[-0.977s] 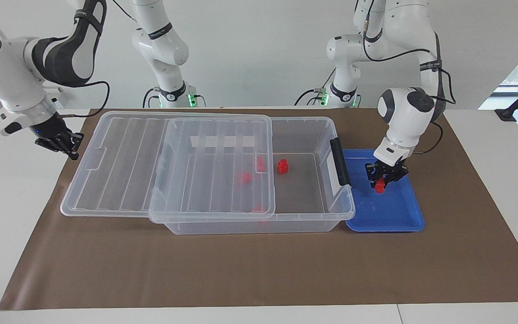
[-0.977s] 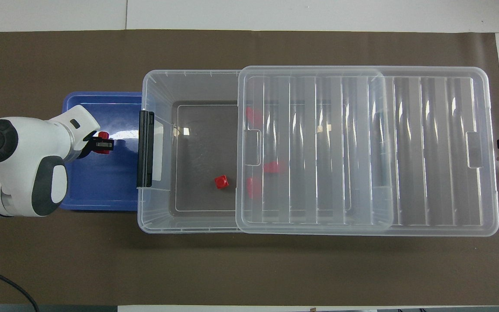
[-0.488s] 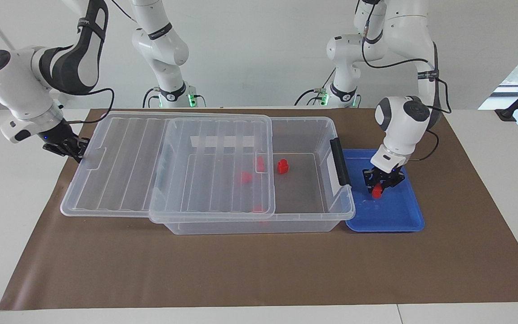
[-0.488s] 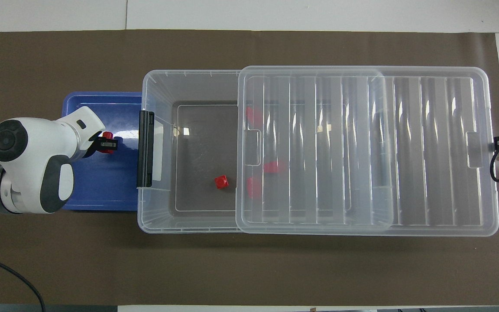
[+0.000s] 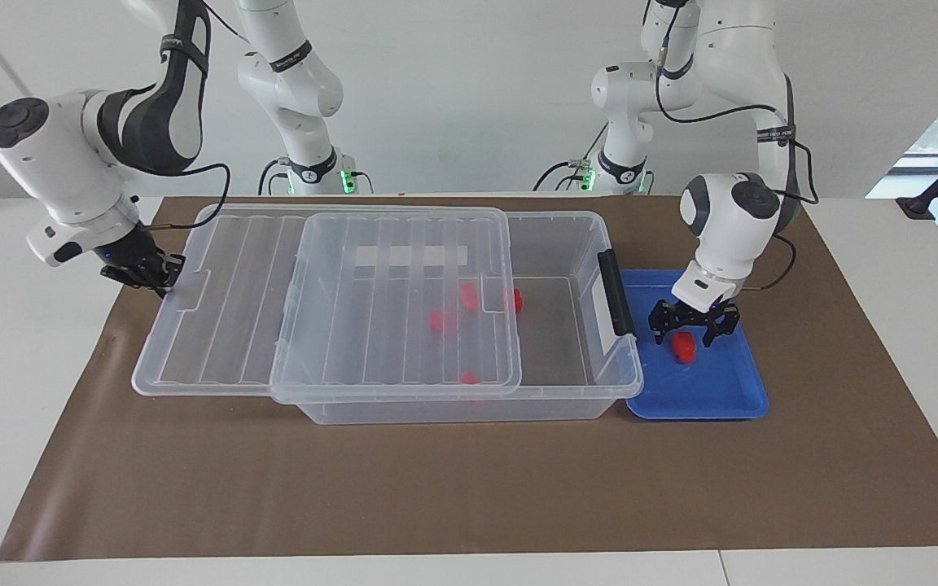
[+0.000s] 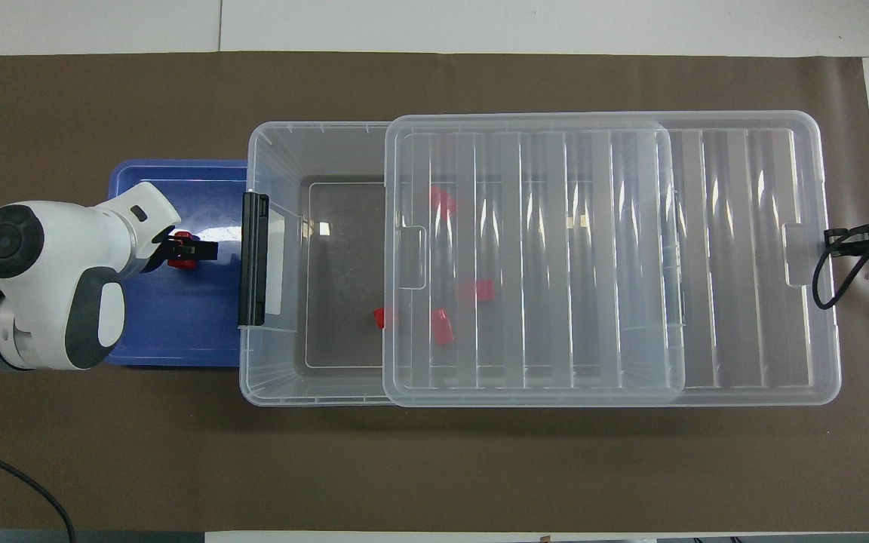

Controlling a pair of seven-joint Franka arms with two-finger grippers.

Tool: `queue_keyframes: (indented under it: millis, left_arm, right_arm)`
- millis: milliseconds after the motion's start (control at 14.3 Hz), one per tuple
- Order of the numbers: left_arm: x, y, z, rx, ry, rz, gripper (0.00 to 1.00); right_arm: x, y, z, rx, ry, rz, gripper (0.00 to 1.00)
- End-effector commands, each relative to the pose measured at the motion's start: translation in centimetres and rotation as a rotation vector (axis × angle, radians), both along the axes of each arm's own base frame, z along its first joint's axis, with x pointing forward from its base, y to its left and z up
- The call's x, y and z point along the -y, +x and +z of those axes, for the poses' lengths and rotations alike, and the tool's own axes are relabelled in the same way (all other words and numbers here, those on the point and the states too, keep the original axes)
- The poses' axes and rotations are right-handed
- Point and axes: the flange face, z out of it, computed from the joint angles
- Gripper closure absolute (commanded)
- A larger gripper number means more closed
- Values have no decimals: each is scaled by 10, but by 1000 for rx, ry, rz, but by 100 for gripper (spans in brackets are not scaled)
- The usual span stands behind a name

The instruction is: Place red block in blue tray from box

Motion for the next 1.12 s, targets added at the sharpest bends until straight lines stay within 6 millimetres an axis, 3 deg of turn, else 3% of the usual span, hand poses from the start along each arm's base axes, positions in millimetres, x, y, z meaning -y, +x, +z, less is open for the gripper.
queue_keyframes:
  millis: [0, 488, 767, 1047]
  left_arm:
    - [3, 4, 49, -37, -2, -13, 0]
    - [17, 12, 157, -118, 12, -28, 0]
    - [34, 7, 203, -132, 20, -46, 0]
    - [37, 6, 246, -137, 18, -30, 0]
  right_arm:
    - [-21, 5, 1, 11, -2, -24, 100]
    - [-92, 13, 1, 2, 0, -96, 100]
    - [-137, 13, 1, 0, 0, -124, 100]
    - [-156, 11, 1, -1, 0, -154, 100]
